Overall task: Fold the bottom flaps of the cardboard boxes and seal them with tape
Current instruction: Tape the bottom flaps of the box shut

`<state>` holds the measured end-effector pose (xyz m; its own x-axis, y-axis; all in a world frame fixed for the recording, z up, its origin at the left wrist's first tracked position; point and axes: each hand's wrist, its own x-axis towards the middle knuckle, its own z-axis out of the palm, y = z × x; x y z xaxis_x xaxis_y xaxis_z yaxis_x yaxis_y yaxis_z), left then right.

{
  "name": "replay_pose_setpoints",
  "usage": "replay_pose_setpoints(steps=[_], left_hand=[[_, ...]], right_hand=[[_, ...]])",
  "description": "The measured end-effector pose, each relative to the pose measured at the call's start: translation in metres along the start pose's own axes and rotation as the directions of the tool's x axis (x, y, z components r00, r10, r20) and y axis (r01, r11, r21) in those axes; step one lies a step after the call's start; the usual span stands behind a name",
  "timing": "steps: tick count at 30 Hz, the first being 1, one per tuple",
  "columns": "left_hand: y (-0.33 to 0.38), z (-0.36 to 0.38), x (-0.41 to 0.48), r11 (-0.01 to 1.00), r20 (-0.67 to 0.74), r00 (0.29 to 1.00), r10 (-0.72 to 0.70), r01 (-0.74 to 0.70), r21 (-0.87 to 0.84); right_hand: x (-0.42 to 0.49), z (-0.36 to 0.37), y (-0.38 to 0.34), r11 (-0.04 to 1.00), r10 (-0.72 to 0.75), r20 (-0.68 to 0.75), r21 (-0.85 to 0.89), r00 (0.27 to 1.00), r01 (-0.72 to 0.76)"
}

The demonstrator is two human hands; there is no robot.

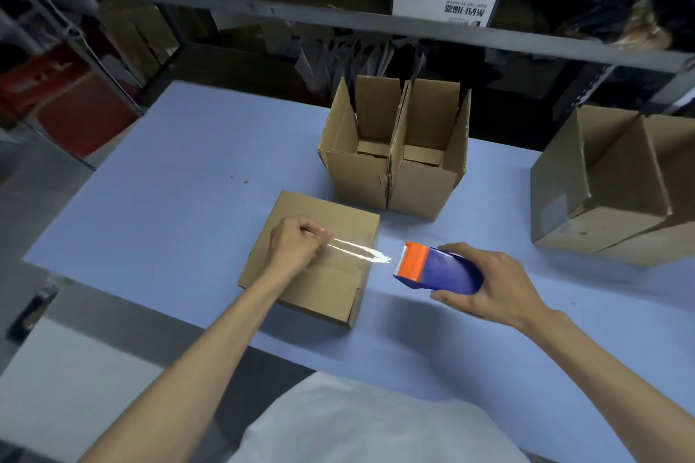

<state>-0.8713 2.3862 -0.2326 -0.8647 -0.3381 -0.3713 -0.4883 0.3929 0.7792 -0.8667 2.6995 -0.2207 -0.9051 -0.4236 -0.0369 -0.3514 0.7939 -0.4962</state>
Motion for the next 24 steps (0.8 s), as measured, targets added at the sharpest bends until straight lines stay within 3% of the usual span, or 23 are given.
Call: replay_pose_setpoints(steps=[13, 24], left_hand=[[0.007, 0.024, 0.005, 0.986, -0.094, 0.990, 0.109, -0.096, 0.135], [0.000, 0.023, 0.009, 0.972, -0.097, 0.991, 0.096, -0.073, 0.223]], right_hand=[[0.016, 0.009, 0.018, 0.991, 0.127, 0.002, -0.031, 0.992, -0.127], [0.026, 0.015, 0.024, 0.996, 0.084, 0.051, 0.004, 0.995, -0.084]])
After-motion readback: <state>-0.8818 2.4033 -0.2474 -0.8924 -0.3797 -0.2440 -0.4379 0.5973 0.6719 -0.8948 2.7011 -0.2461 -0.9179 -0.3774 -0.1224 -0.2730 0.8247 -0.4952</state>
